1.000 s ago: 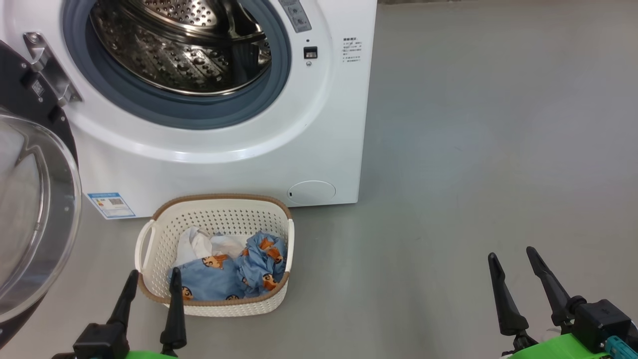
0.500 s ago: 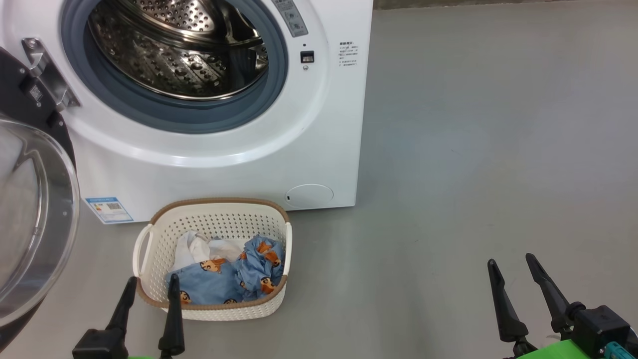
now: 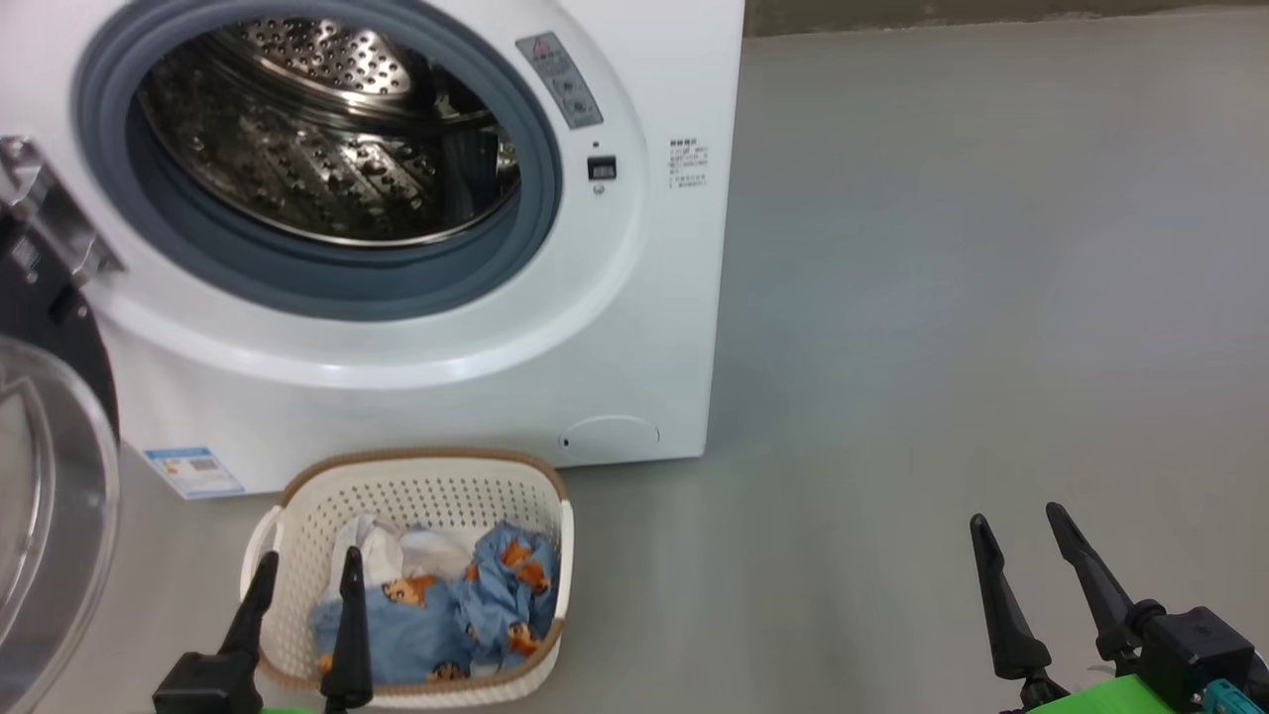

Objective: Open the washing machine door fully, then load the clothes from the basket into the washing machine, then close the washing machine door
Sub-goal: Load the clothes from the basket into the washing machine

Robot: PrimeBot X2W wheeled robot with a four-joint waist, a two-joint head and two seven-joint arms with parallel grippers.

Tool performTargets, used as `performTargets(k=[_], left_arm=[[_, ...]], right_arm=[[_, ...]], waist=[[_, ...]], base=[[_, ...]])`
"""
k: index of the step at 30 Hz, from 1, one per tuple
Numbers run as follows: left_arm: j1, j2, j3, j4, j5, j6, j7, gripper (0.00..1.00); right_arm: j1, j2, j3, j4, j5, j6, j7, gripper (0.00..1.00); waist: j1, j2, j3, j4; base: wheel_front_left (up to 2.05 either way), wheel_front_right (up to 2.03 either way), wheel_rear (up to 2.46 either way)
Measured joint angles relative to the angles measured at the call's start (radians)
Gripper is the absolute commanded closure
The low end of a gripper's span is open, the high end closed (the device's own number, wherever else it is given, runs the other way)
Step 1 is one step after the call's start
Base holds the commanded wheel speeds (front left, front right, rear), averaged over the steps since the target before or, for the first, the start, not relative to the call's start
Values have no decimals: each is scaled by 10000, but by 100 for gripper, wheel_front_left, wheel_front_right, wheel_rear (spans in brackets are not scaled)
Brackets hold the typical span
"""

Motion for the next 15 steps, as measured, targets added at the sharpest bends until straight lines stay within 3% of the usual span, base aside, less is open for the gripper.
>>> performTargets(k=[7,15], left_arm=[[-8,27,-58,4,-59,0,-2,0],[-9,56,-104,8,-65,2,-17,0]], right_arm=[[-4,-2,0,2,0,0,0,0],[-5,-2,12,6,0,0,0,0]], waist=[[-1,0,23,28],[-1,0,11,49]], base=[[103,-103,0],[19,-19,0]])
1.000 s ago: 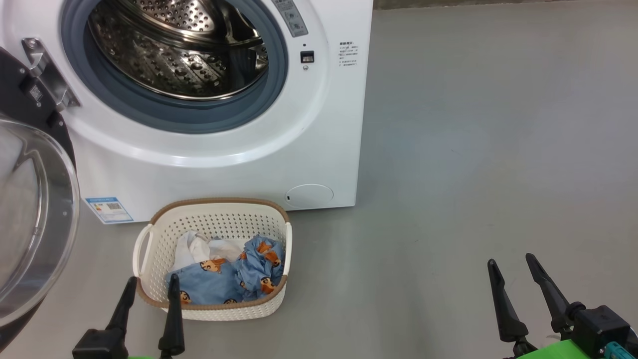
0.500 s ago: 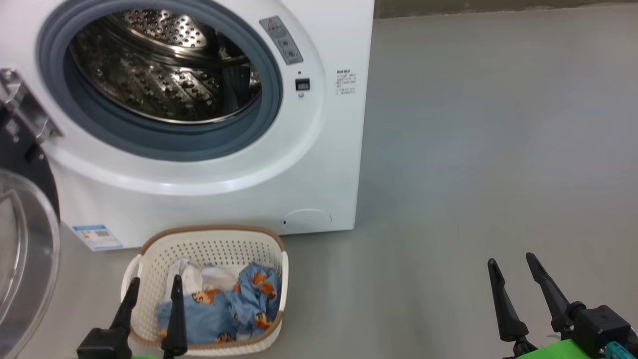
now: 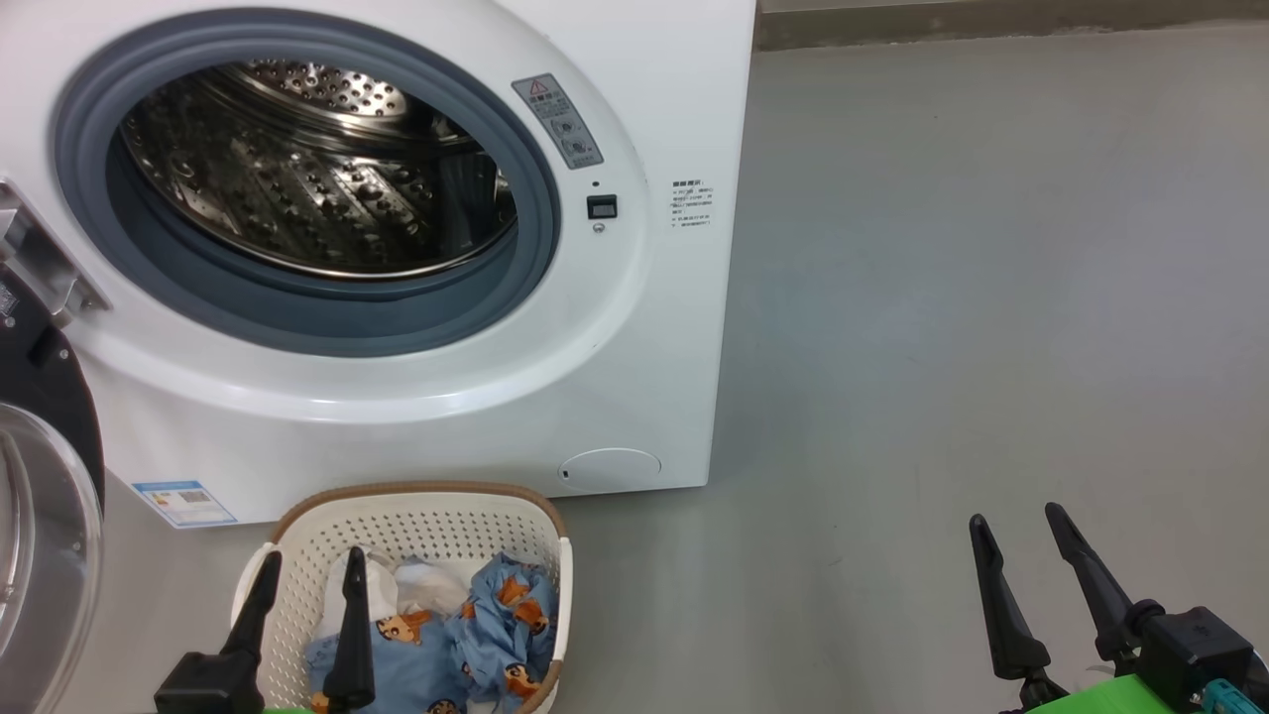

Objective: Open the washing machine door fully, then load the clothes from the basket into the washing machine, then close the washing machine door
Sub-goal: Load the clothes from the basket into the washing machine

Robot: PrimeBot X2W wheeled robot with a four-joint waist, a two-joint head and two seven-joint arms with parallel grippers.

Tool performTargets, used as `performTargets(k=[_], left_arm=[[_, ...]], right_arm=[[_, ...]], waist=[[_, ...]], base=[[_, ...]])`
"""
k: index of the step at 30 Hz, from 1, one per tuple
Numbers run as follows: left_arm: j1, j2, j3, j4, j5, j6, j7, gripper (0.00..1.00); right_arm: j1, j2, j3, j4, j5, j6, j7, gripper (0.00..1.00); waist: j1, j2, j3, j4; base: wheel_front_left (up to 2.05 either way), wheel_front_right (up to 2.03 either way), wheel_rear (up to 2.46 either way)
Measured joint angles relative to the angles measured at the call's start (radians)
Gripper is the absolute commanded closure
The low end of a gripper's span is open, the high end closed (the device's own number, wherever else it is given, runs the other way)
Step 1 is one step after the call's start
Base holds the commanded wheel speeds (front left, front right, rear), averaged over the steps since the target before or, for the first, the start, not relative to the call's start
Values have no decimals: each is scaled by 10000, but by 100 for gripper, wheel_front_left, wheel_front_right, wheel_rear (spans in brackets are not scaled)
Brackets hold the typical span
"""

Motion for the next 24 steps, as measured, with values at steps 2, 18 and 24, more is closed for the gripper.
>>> performTargets(k=[2,18,24], left_arm=[[0,4,-15,0,-35,0,0,0],[-78,4,-328,454,-132,29,12,0],[-737,-54,-562,1816,-378,-213,10,0]], right_arm=[[0,0,2,0,0,0,0,0],[-7,-4,15,-10,0,0,2,0],[-55,-23,63,-90,13,0,2,0]], waist=[[0,1,10,-3],[0,0,150,-19],[0,0,430,-40]], base=[[0,0,0],[0,0,0],[0,0,0]])
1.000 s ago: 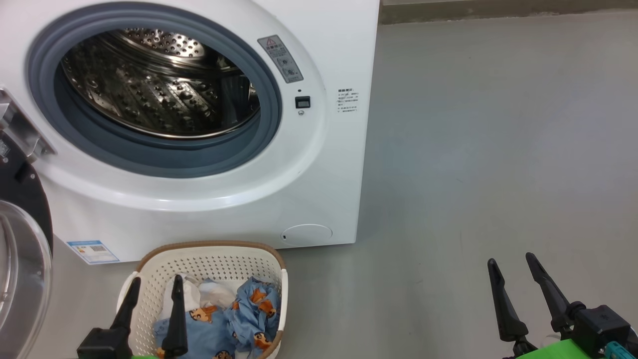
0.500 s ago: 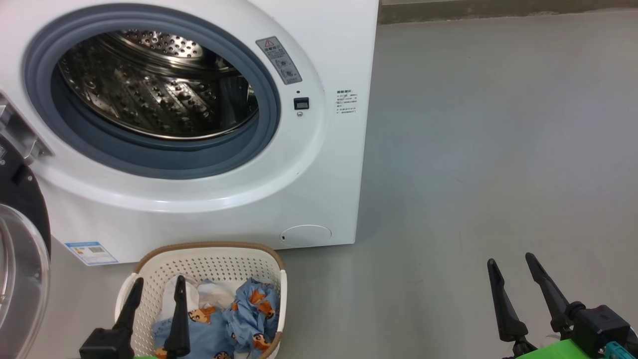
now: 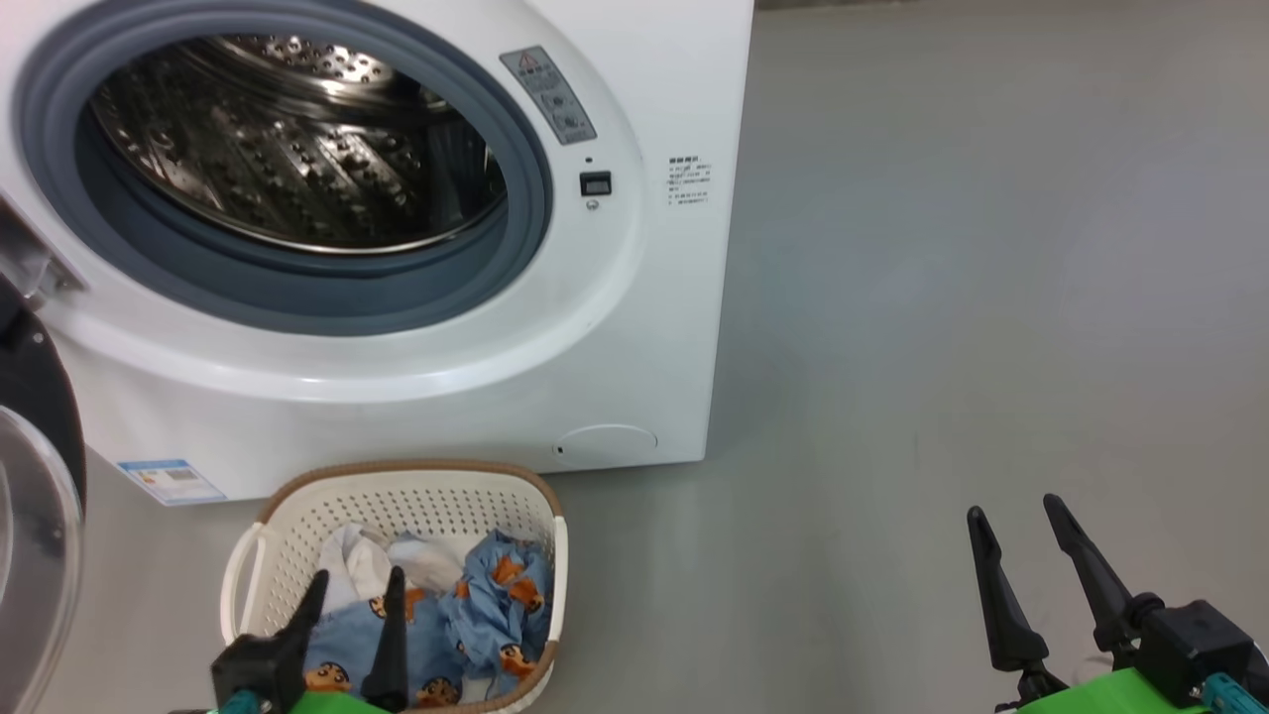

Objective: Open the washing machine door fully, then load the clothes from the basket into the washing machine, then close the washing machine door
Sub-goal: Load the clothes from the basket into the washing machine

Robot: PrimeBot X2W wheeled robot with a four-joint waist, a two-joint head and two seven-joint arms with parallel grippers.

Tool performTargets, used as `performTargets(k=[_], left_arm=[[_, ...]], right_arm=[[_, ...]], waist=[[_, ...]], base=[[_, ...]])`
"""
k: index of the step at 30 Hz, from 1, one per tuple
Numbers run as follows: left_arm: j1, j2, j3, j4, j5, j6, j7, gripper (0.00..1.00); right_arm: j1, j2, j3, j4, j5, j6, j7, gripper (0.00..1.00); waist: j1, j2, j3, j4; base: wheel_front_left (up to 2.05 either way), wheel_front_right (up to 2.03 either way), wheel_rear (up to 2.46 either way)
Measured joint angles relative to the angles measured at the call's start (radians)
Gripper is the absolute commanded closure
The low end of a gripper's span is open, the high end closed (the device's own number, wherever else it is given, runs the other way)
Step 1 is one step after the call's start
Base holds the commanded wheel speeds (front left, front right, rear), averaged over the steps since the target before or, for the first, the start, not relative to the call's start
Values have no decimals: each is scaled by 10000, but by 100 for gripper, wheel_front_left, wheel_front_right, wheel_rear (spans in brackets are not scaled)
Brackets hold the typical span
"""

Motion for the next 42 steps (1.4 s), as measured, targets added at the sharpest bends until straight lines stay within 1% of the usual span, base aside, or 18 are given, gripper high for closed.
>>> performTargets(k=[2,3,9,18,20,25,30,31,32,33,34,38,42], left_arm=[[-313,-69,-86,688,-173,-167,-25,0],[-506,-98,-155,1093,-196,-178,-23,0],[-1887,-383,-508,3457,-596,-688,-157,0],[-4388,-591,-1003,6857,-1496,-1198,-291,0],[-4845,-589,-1120,7415,-1735,-1220,-290,0],[-5911,-608,-1450,8368,-2349,-1312,-265,0],[-6937,-612,-1417,9137,-2742,-1329,-186,0],[-7309,-606,-1375,9388,-2847,-1386,-186,0],[-7892,-564,-1258,9685,-3028,-1386,-186,0],[-8017,-546,-1237,9729,-3045,-1386,-184,0],[-8349,-474,-1129,9854,-3185,-1386,-171,0],[-8645,-232,-1005,9975,-3404,-1384,-82,0],[-8871,-123,-907,10053,-3509,-1373,-4,0]], right_arm=[[-59,-13,23,-33,2,0,4,0],[-103,-27,40,-50,4,0,40,0],[-481,-257,234,-192,125,0,61,0],[-1311,-675,322,-414,267,0,25,0],[-1510,-713,374,-454,284,0,8,0],[-2076,-838,520,-587,577,0,-77,0],[-2819,-922,614,-694,719,0,-174,0],[-3126,-930,650,-731,729,0,-196,0],[-3502,-978,715,-744,794,0,-207,0],[-3566,-991,748,-752,796,0,-209,0],[-3807,-1012,851,-800,838,0,-211,0],[-4149,-1028,880,-982,867,0,-211,0],[-4323,-1034,884,-1101,869,0,-282,0]], waist=[[0,0,137,-13],[0,0,215,-20],[0,0,796,-71],[1,0,2055,-207],[2,0,2379,-255],[2,0,3252,-414],[2,0,4211,-616],[2,0,4616,-712],[2,0,5410,-902],[2,0,5602,-947],[2,1,6170,-1082],[1,0,6863,-1262],[1,1,7452,-1445]], base=[[0,0,0],[0,0,0],[0,0,0],[0,0,0],[0,0,0],[0,0,0],[0,0,0],[0,0,0],[0,0,0],[0,0,0],[0,0,0],[0,0,0],[0,0,0]])
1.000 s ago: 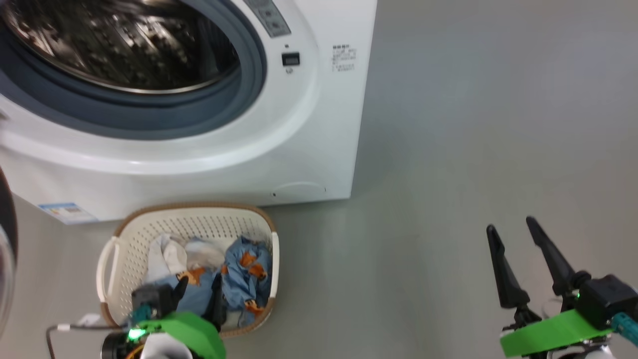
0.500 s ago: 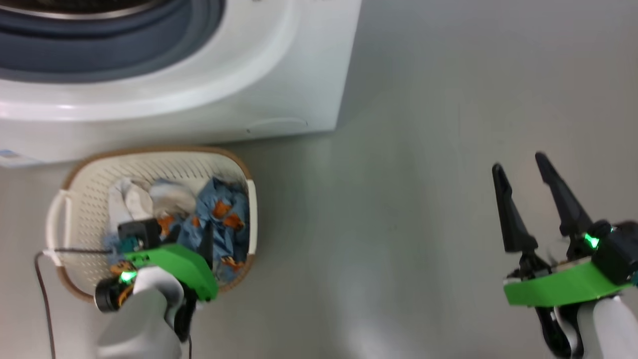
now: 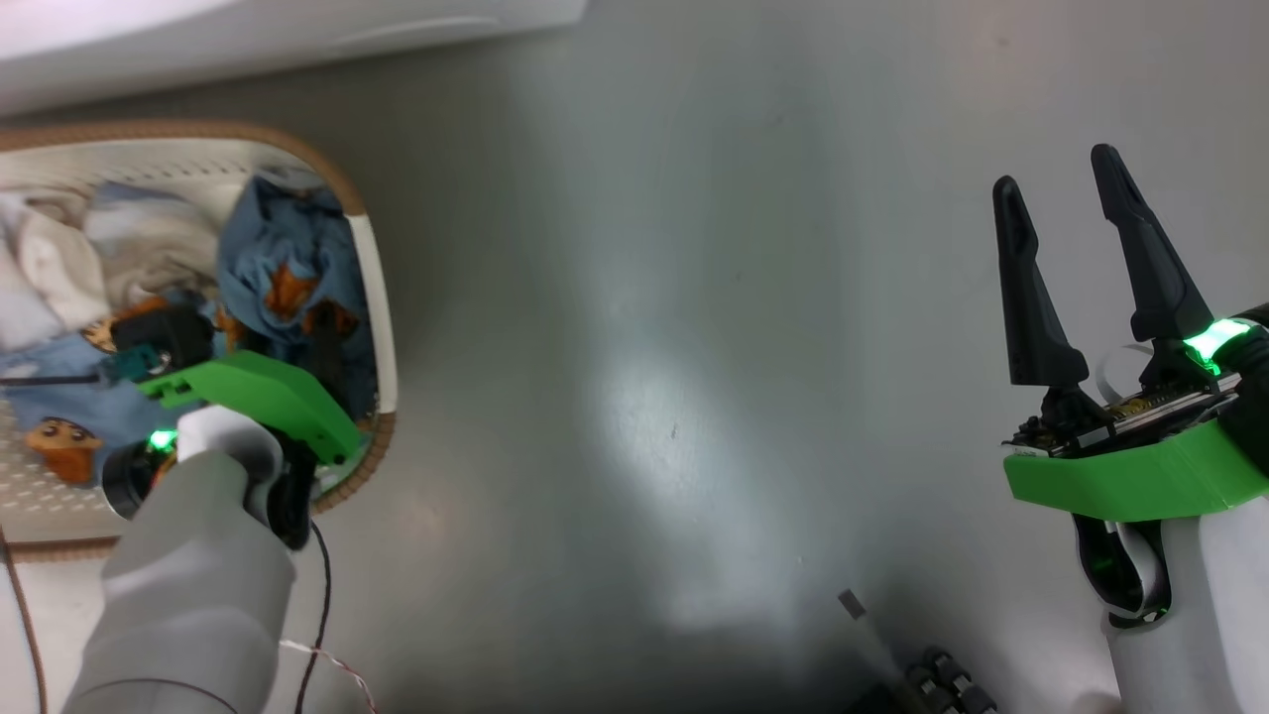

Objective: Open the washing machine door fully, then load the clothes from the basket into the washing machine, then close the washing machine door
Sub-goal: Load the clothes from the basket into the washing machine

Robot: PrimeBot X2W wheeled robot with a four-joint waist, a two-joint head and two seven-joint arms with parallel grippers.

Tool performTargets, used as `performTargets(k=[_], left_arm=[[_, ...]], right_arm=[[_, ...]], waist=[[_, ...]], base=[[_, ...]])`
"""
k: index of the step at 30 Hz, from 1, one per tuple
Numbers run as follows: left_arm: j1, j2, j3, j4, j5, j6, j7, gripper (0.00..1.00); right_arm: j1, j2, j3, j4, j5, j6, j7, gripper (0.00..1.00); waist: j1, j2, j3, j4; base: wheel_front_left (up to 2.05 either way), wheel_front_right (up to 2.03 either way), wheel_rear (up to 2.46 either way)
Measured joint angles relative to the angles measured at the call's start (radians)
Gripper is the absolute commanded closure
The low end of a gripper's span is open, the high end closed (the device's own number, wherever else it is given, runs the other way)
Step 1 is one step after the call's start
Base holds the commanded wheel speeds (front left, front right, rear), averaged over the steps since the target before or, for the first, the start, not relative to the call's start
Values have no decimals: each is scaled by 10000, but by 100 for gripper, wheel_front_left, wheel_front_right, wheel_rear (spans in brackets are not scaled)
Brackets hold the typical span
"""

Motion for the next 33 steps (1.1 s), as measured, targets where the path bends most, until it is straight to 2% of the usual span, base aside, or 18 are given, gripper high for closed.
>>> performTargets(k=[8,9,10,12,22,33], left_arm=[[-292,174,150,59,-173,71,253,0],[-296,178,150,61,-174,86,261,11],[-297,176,150,67,-174,88,259,53],[-297,174,148,82,-176,90,259,100],[-170,148,19,104,-320,174,-127,100],[613,44,-221,35,-79,167,-811,100]], right_arm=[[-81,-4,15,-35,2,0,0,0],[-117,-4,15,-36,4,0,0,0],[-167,-4,13,-36,17,0,0,0],[-172,-6,13,-40,29,0,0,0],[-157,-4,-38,-21,29,0,0,0],[321,-2,-359,77,8,0,0,0]], waist=[[-1,0,653,-355],[-1,-1,683,-389],[-1,-1,704,-416],[-1,-1,702,-442],[-2,0,337,-313],[-3,0,-582,81]], base=[[0,0,0],[0,0,0],[0,0,0],[0,0,0],[0,0,0],[0,0,0]])
